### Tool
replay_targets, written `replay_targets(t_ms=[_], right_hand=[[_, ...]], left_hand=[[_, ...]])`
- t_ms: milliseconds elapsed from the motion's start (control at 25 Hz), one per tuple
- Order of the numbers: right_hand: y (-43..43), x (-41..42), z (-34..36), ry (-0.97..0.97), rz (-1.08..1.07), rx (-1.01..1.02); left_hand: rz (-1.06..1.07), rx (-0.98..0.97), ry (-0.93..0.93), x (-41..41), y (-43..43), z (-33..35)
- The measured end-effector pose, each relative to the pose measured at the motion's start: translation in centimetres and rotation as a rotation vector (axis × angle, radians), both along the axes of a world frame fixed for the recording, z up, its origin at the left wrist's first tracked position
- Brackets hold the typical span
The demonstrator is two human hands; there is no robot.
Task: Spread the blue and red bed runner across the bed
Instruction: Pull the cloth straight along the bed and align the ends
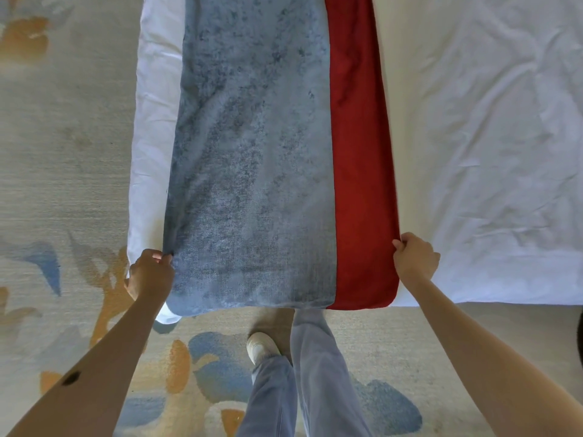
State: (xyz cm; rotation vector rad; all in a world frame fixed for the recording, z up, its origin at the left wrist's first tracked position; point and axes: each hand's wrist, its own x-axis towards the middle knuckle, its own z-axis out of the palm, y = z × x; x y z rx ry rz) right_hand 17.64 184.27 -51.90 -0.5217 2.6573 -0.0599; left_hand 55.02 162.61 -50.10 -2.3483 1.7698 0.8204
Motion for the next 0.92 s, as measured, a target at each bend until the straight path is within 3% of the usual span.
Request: replay_targets(t_ms=[160, 560, 920], right_hand=[[2.9, 1.2, -0.3, -0.022, -0.022, 0.052], [2.9, 1.3, -0.2, -0.054, -0.036, 0.146], [-8.3, 1.3, 7.3, 0.051, 0.180, -0.140]], left_hand=[[0.022, 0.089, -0.020, 1.6, 2.9, -0.5], [-0.008, 0.074, 0.015, 2.0, 3.7, 0.3], [-0.173, -0.109, 0.228, -4.7, -1.5, 7.0]])
